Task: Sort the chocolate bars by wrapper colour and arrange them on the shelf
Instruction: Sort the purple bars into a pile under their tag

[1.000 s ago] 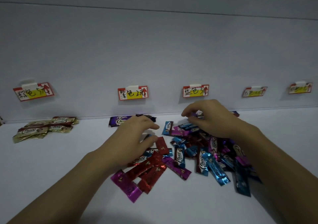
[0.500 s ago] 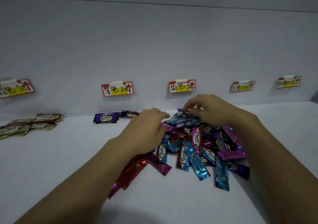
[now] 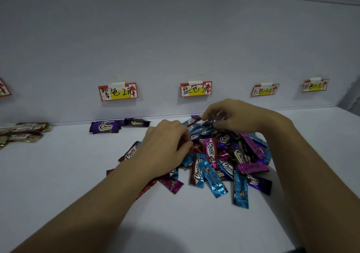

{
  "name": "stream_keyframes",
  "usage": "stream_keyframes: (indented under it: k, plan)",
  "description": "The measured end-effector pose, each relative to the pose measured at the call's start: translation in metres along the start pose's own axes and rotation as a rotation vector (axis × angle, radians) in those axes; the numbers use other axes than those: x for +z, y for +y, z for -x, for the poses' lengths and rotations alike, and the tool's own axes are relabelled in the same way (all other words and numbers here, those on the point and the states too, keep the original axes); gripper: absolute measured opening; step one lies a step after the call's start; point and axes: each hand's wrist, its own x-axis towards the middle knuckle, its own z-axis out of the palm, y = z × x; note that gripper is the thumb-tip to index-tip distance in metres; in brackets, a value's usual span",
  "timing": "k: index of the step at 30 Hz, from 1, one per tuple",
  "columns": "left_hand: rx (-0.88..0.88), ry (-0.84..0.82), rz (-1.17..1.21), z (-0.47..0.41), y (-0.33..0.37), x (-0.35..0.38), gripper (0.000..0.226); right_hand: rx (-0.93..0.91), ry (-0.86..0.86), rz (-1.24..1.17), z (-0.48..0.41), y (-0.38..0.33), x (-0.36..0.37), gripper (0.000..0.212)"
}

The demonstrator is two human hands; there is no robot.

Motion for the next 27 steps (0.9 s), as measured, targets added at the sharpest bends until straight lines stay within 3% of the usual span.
stream_keyframes:
  k: [2,4,8,16,21,27]
  plan:
    - [0.024,-0.095,0.006,-0.003,0.001,0.003,0.032,-0.029,0.013,-0.07,0.008,0.003,-0.011,0.027]
    - [0.016,-0.197,-0.041,-0.005,0.002,0.006,0.045,-0.03,-0.116,-0.114,0.016,0.006,-0.02,0.032]
    - [-0.024,-0.212,-0.085,-0.006,0.0,0.012,0.049,0.032,-0.284,-0.06,0.019,0.005,-0.019,0.039]
    - [-0.043,-0.04,-0.003,-0.004,0.004,0.008,0.028,-0.018,-0.079,-0.104,0.021,0.008,-0.022,0.015]
    - [-0.028,0.097,0.084,0.0,-0.005,-0.005,0.026,-0.111,0.072,-0.168,0.021,0.003,-0.023,0.011]
    - [-0.068,0.127,0.065,0.011,-0.025,-0.055,0.022,-0.159,0.286,-0.198,0.01,-0.018,-0.007,0.007]
